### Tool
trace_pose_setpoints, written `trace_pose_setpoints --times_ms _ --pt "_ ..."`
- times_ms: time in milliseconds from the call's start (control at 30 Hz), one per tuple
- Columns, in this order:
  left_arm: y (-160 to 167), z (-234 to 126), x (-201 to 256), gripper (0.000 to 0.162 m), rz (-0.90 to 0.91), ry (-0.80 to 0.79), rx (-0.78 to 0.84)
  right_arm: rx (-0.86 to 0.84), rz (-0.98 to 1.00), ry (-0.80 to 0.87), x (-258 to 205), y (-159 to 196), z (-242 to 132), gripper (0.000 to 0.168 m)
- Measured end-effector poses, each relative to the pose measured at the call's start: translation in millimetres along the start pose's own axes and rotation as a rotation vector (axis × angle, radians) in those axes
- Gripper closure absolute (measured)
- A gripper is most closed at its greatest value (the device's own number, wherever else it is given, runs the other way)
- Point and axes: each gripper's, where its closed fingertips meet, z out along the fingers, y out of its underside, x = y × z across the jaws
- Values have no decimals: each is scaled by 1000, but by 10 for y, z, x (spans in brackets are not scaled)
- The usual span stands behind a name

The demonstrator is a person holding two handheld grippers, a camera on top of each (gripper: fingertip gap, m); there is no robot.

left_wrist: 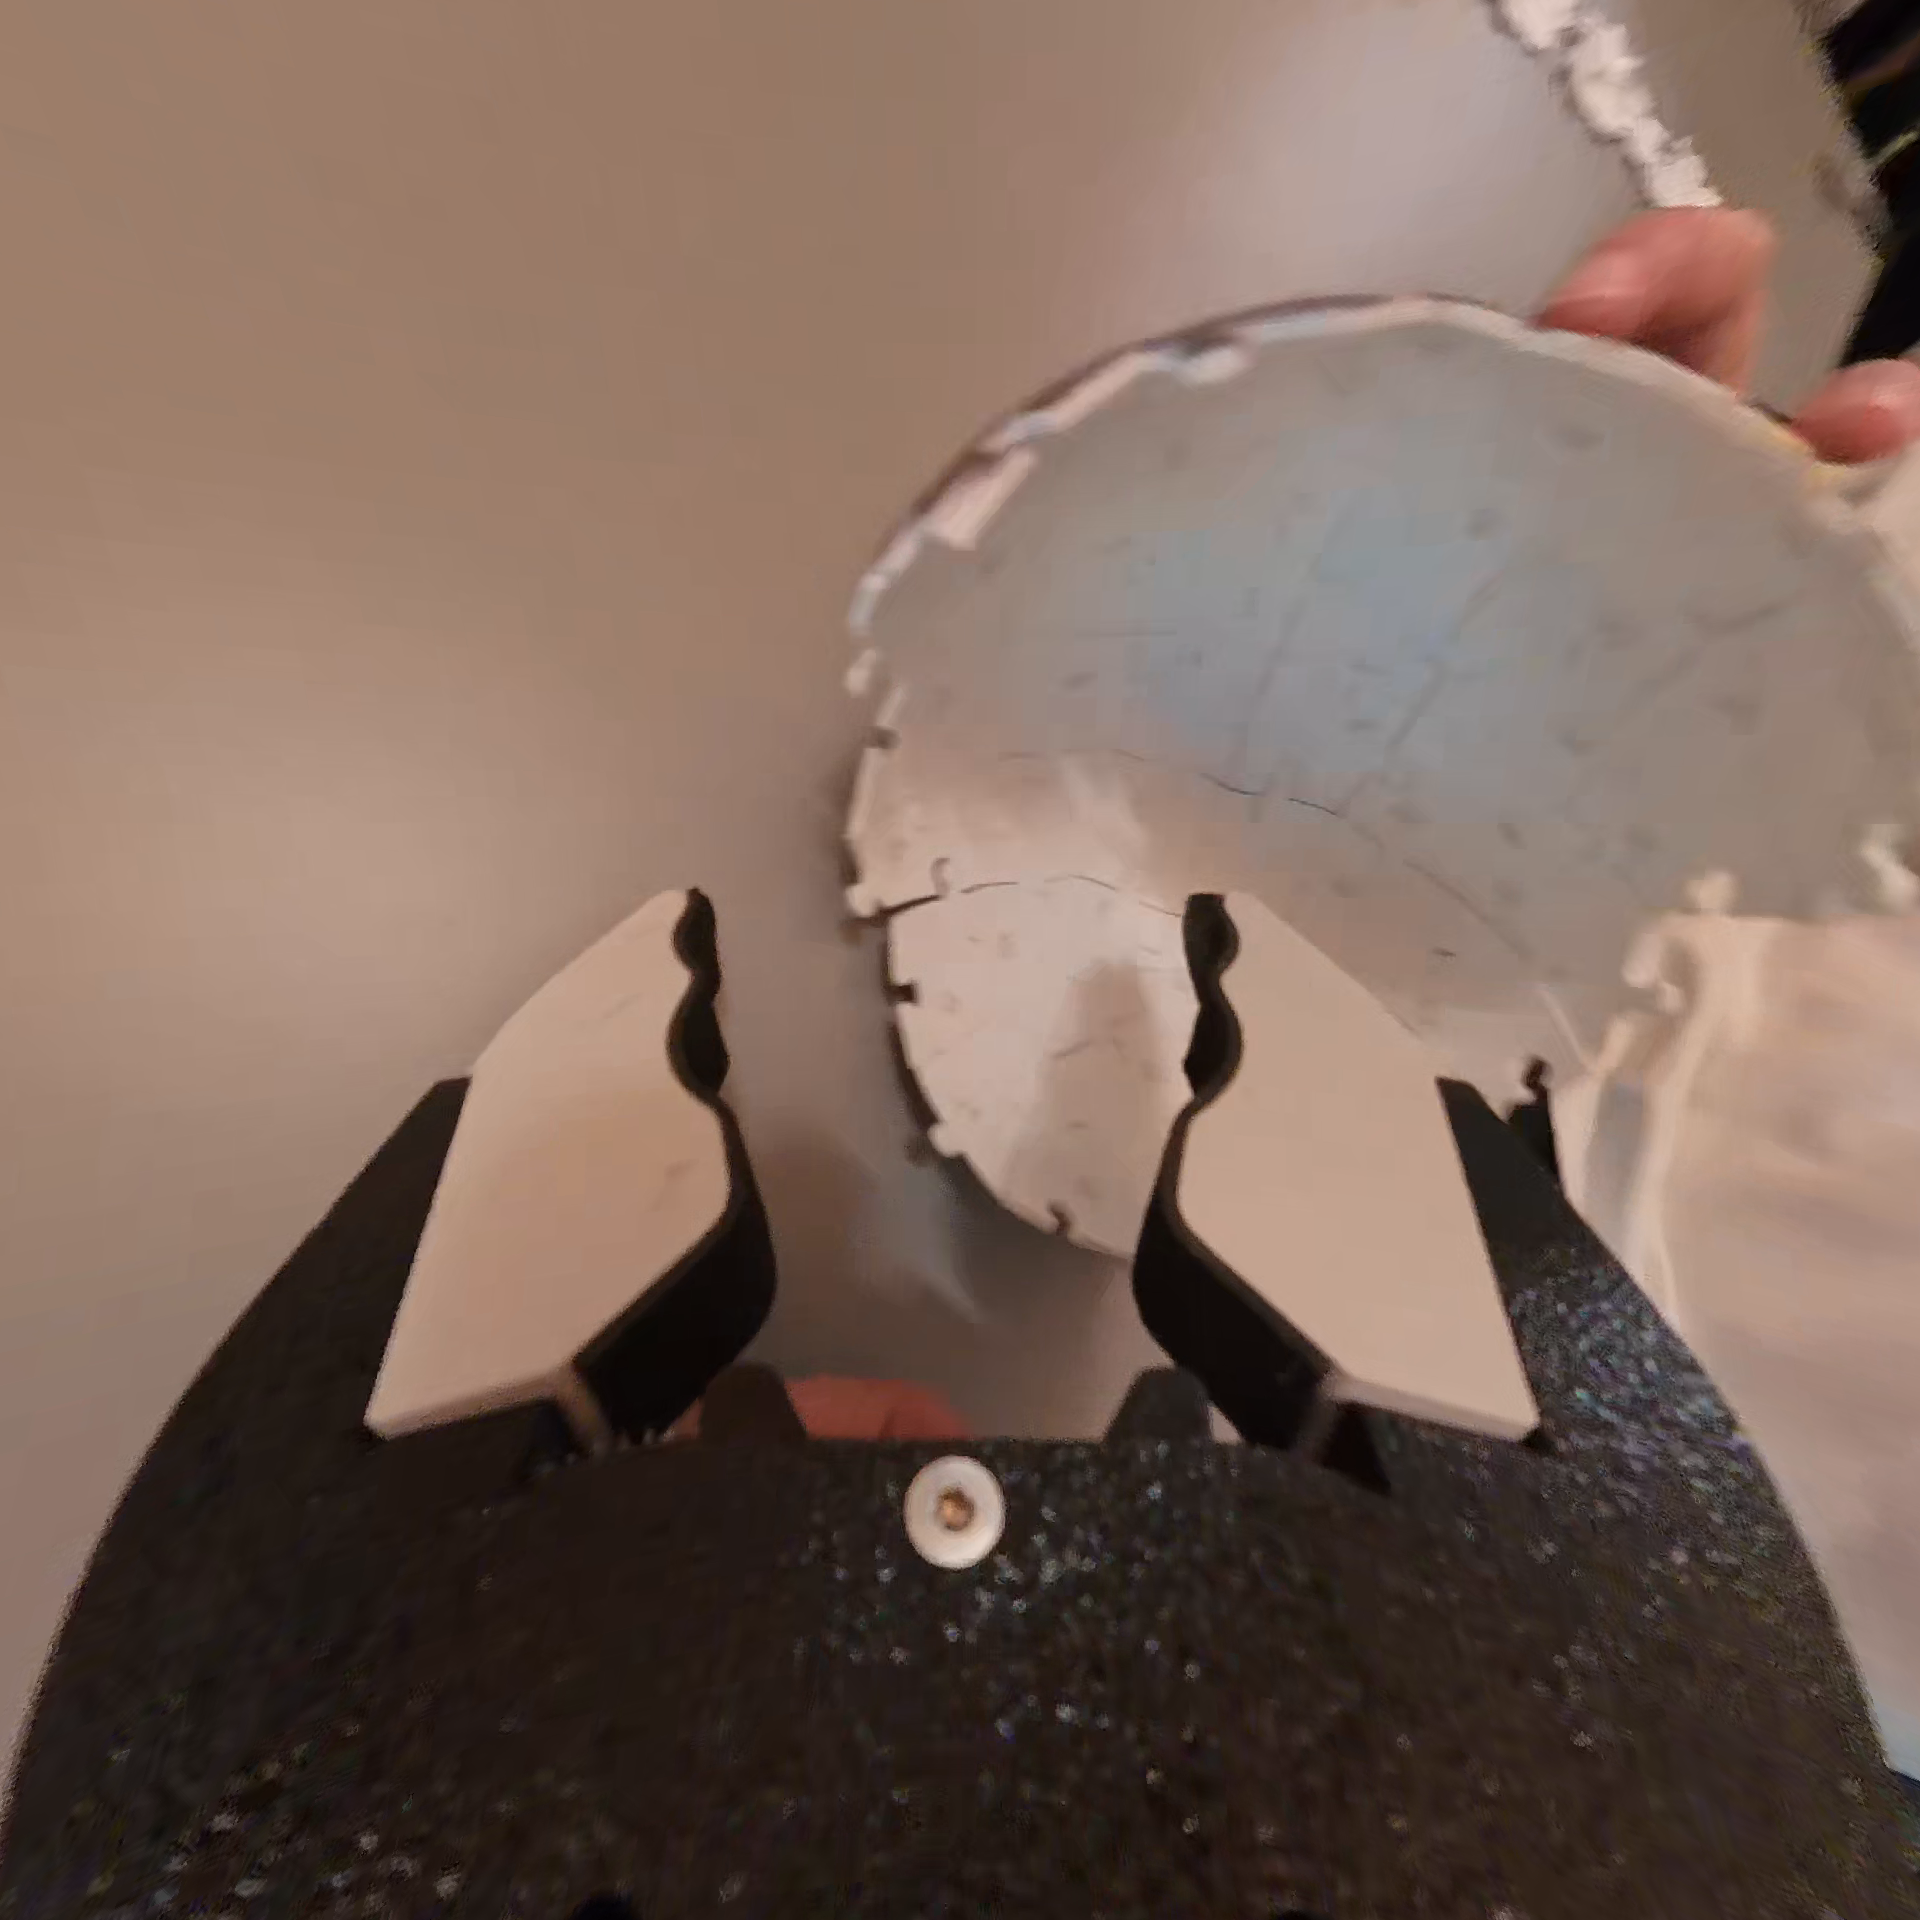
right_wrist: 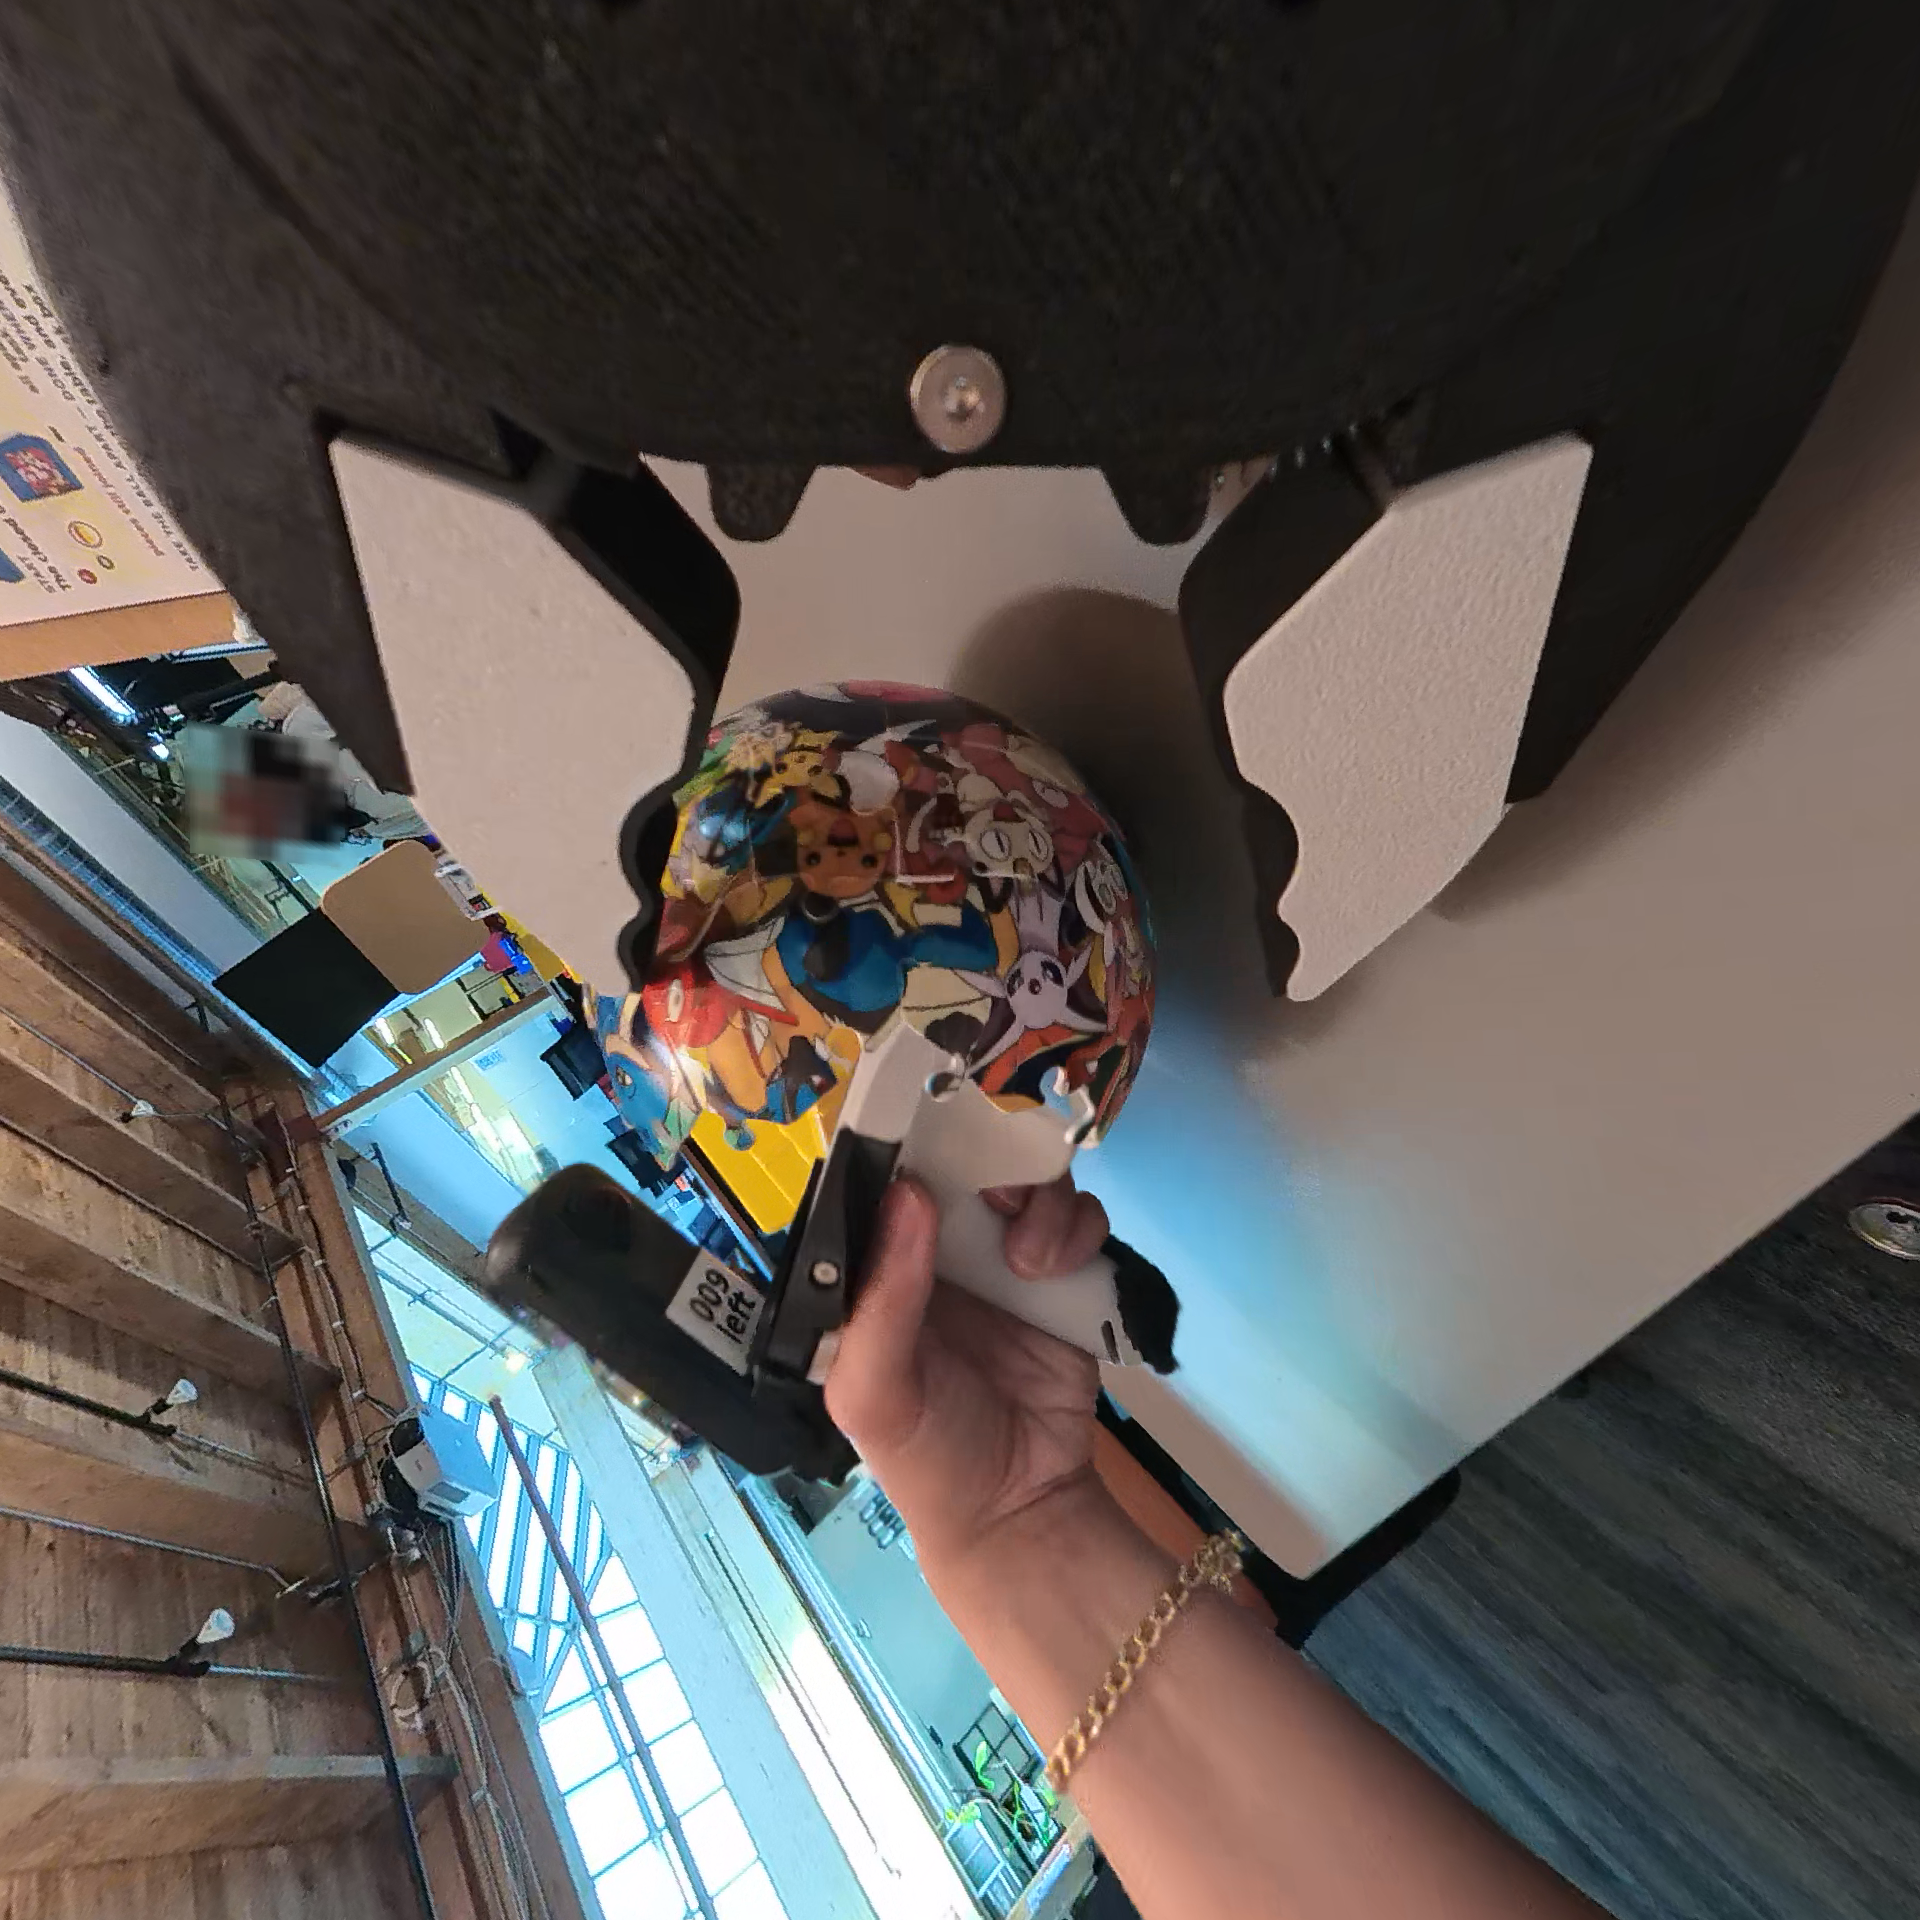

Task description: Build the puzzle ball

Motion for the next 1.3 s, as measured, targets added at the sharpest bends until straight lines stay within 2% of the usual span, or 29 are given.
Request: trace_pose_setpoints --times_ms 200,267,467,533,767,967,1267,1300 --pt "-100 -7 -364 83 41 -203 -112 -26 1 10 51 72 55 64" --pt "-57 -9 -423 97 94 -280 -180 -43 8 20 83 109 69 66" --pt "24 7 -445 89 188 -372 -294 -158 -59 63 168 348 97 65" --pt "22 -6 -497 81 190 -406 -309 -154 -78 65 187 372 131 69" --pt "11 -58 -617 62 215 -421 -310 -86 -245 69 246 347 337 56" --pt "46 -99 -679 50 234 -417 -350 10 -171 -2 270 288 455 58" --pt "70 -224 -782 55 282 -401 -387 -13 -189 -217 308 318 583 60" --pt "54 -256 -796 60 276 -404 -369 -18 -190 -235 305 322 598 60"
